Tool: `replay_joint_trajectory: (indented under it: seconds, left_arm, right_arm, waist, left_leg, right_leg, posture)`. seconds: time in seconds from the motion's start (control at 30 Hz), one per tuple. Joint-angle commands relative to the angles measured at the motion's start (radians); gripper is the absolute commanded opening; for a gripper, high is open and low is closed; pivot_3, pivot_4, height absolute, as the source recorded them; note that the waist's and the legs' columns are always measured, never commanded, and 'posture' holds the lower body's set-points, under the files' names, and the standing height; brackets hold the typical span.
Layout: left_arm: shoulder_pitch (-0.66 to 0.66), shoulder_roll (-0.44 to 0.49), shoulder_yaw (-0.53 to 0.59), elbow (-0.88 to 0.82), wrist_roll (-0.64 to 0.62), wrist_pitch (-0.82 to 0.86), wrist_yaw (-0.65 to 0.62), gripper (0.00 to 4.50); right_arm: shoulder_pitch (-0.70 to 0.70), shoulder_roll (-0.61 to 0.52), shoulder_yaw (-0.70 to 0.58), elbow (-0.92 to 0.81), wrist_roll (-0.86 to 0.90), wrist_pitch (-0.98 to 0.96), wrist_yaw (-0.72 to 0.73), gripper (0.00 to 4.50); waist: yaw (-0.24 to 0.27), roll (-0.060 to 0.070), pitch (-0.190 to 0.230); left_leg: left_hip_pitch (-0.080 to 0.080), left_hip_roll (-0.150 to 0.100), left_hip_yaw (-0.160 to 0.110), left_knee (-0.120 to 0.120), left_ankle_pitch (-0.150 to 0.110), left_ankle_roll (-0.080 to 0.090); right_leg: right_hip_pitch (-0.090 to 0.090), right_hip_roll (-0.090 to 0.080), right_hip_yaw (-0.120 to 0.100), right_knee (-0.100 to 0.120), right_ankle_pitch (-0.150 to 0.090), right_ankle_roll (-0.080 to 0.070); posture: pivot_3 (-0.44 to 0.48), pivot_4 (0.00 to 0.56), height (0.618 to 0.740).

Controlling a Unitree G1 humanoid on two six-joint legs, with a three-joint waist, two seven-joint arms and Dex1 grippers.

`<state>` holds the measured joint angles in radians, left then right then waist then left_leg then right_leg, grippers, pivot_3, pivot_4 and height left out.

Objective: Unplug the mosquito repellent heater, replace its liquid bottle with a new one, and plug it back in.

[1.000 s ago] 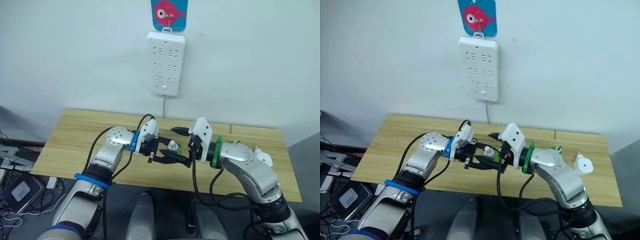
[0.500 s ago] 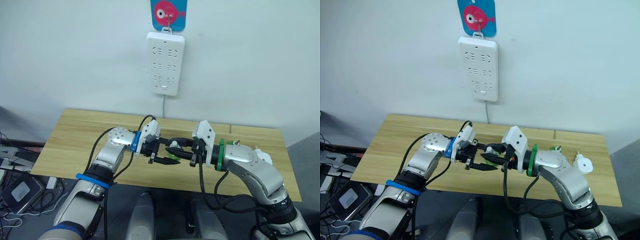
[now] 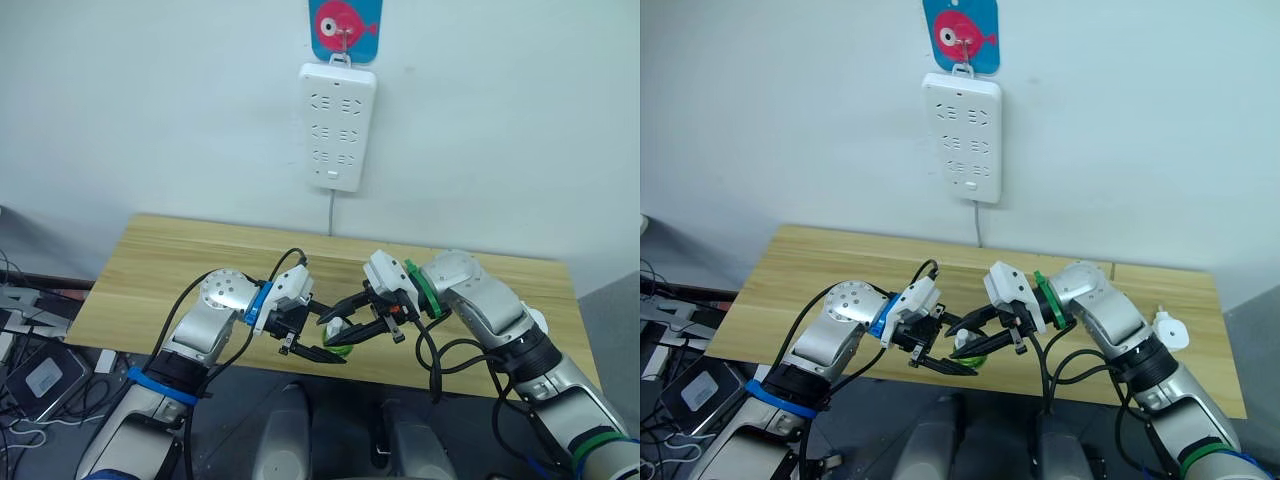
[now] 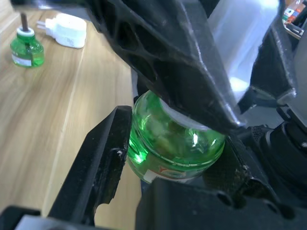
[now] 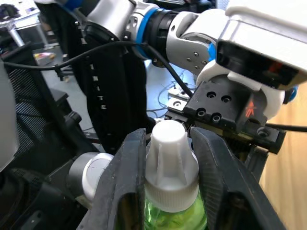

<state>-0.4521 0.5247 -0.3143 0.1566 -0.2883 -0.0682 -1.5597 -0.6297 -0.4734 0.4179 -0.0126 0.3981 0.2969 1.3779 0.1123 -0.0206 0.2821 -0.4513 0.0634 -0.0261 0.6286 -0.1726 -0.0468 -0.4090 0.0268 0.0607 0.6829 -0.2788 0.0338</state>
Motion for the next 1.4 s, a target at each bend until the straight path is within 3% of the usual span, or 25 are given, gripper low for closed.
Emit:
replay_joint_trajectory:
  seconds: [0.03, 0.17, 0.37, 0.47, 0.6, 0.83, 0.97, 1.4]
  left_arm:
    - [-0.01, -0.012, 0.006, -0.018, -0.012, -0.008, 0.005, 2.24]
    - [-0.028, -0.02, 0.024, 0.02, -0.006, -0.008, 0.028, 2.24]
    - [-0.052, -0.03, 0.041, 0.076, -0.002, -0.014, 0.06, 2.24]
    - [-0.082, -0.054, 0.056, 0.121, 0.005, -0.01, 0.108, 2.24]
    - [-0.118, -0.081, 0.066, 0.166, 0.015, -0.008, 0.146, 2.24]
    - [-0.143, -0.099, 0.058, 0.194, 0.025, -0.021, 0.148, 2.24]
    - [-0.147, -0.102, 0.059, 0.194, 0.025, -0.017, 0.146, 2.24]
    - [-0.137, -0.09, 0.068, 0.194, 0.026, -0.016, 0.142, 2.24]
  right_arm:
    - [0.051, -0.088, -0.11, -0.033, -0.004, 0.02, -0.042, 3.03]
    - [0.132, -0.169, -0.178, -0.096, 0.007, 0.05, -0.075, 4.48]
    - [0.251, -0.239, -0.29, -0.239, 0.046, 0.15, -0.17, 4.48]
    - [0.302, -0.196, -0.318, -0.378, 0.065, 0.237, -0.318, 4.48]
    - [0.317, -0.11, -0.264, -0.485, 0.036, 0.305, -0.47, 4.48]
    - [0.246, 0.087, -0.139, -0.424, -0.095, 0.293, -0.692, 4.48]
    - [0.214, 0.13, -0.13, -0.376, -0.141, 0.278, -0.738, 4.48]
    - [0.338, -0.131, -0.348, -0.499, 0.017, 0.328, -0.578, 4.48]
  waist:
    - [0.014, 0.0, 0.0]
    - [0.023, 0.0, 0.0]
    - [0.013, 0.0, 0.0]
    - [0.009, 0.0, 0.0]
    - [-0.001, 0.0, 0.0]
    - [-0.011, 0.0, 0.0]
    - [-0.012, 0.0, 0.0]
    - [-0.01, 0.0, 0.0]
  left_leg:
    - [0.0, -0.001, 0.0, 0.0, 0.0, 0.0]
    - [0.0, -0.001, 0.001, 0.001, 0.0, 0.0]
    - [0.0, 0.0, 0.001, 0.0, 0.0, 0.0]
    - [0.0, 0.001, 0.0, 0.0, 0.0, 0.0]
    - [0.0, 0.001, 0.001, 0.0, 0.0, 0.0]
    - [0.0, 0.001, 0.001, 0.0, 0.0, 0.0]
    - [0.0, 0.001, 0.001, 0.0, 0.0, 0.0]
    - [0.0, 0.0, 0.001, 0.001, 0.0, 0.0]
  right_leg:
    - [0.0, -0.001, 0.0, 0.0, -0.001, 0.001]
    - [0.001, -0.001, 0.001, -0.001, 0.0, 0.001]
    - [0.0, 0.0, 0.001, 0.0, 0.0, -0.001]
    - [0.0, 0.001, 0.001, 0.0, 0.0, 0.0]
    - [0.0, 0.001, 0.002, 0.0, -0.001, 0.001]
    - [0.0, 0.001, 0.002, 0.0, 0.0, 0.001]
    - [0.0, 0.001, 0.001, 0.0, 0.0, 0.001]
    - [0.0, 0.0, 0.002, 0.0, 0.002, -0.002]
  posture:
    - [0.309, 0.25, 0.74]
    - [0.29, 0.251, 0.74]
    - [0.245, 0.246, 0.74]
    - [0.236, 0.244, 0.74]
    - [0.225, 0.241, 0.74]
    - [0.221, 0.235, 0.74]
    - [0.221, 0.235, 0.74]
    - [0.222, 0.235, 0.74]
